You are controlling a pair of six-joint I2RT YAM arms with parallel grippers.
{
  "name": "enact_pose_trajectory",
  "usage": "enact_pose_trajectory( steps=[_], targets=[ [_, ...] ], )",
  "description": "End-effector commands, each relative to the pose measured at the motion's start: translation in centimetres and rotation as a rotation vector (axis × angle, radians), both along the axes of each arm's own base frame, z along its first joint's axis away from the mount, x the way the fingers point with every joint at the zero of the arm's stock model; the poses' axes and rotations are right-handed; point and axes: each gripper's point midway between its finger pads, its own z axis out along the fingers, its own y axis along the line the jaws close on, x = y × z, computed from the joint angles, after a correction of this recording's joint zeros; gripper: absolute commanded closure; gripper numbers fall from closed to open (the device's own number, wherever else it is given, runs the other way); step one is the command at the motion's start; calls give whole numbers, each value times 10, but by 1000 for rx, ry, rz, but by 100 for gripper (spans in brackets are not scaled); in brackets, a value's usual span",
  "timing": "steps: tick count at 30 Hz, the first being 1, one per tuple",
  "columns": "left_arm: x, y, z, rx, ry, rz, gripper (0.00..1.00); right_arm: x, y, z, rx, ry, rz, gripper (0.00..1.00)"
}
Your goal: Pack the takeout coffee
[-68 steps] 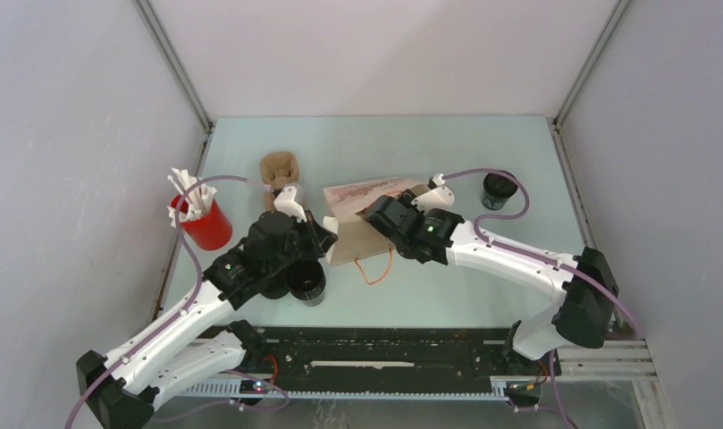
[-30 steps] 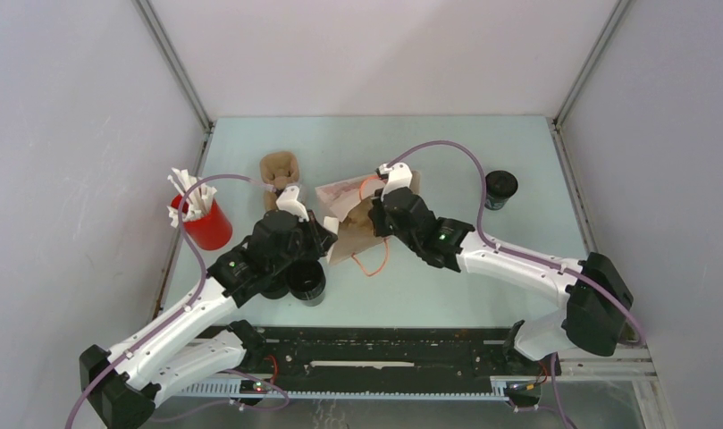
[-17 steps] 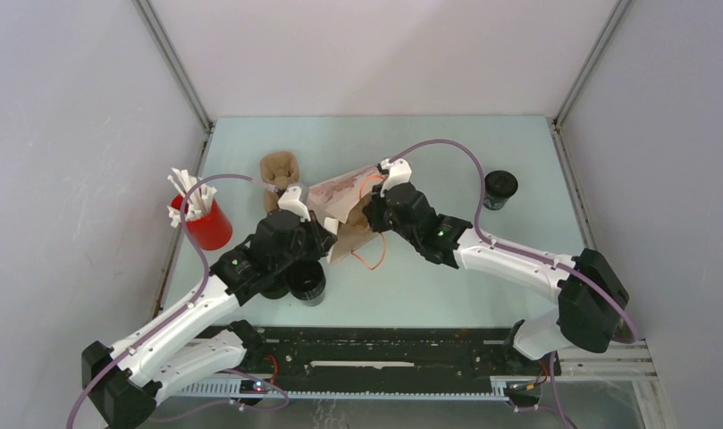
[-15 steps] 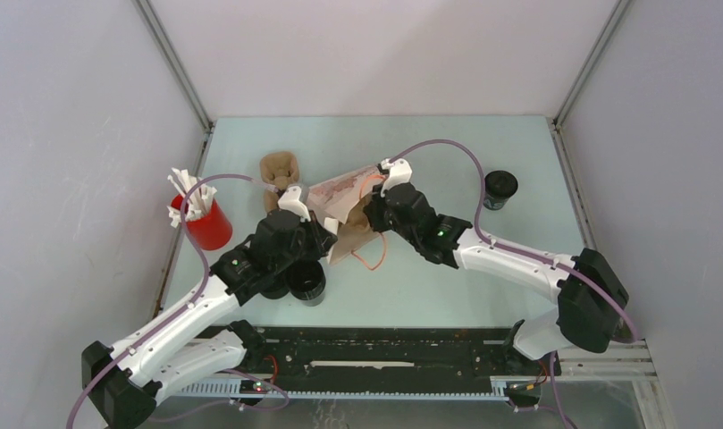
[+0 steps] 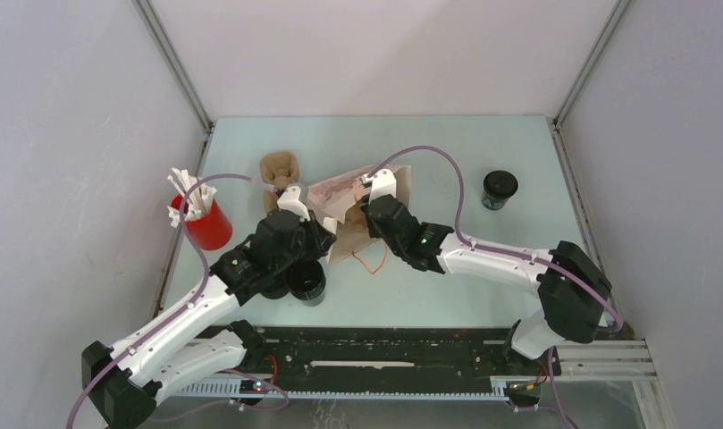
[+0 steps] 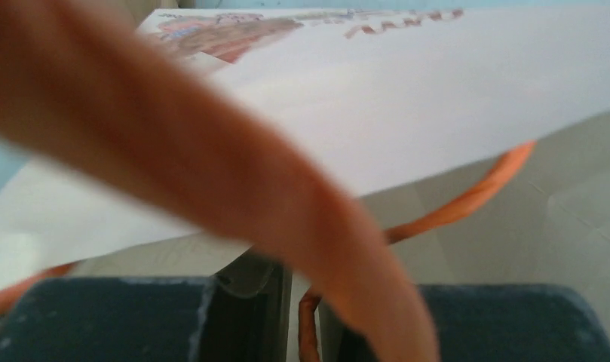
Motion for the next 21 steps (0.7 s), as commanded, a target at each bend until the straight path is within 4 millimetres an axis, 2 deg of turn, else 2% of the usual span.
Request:
enact_pose_trajectory(
  steps=[1,4,5,9,11,17,21],
  targets=[
    [4,-5,30,-55,-54,3,100,11,15,43,-9,-177,9,76],
    [4,-4,31,-54,-56,7,100,15,15,47,-22,-211,2,74],
    [4,-4,31,-53,-57,7,100,20,11,48,-37,-228,-27,70],
    [4,-5,28,-51,-51,6,100,34,-15,52,-99,-304,-226,36],
    [4,-6,29,-52,-49,2,100,32,-23,54,-136,-308,-271,29],
    [4,-4,29,-46,-54,5,100,-10,-16,48,-150,-200,-132,30],
    [4,-4,27,-51,-49,8,100,-21,-19,45,-2,-59,-124,32]
  ],
)
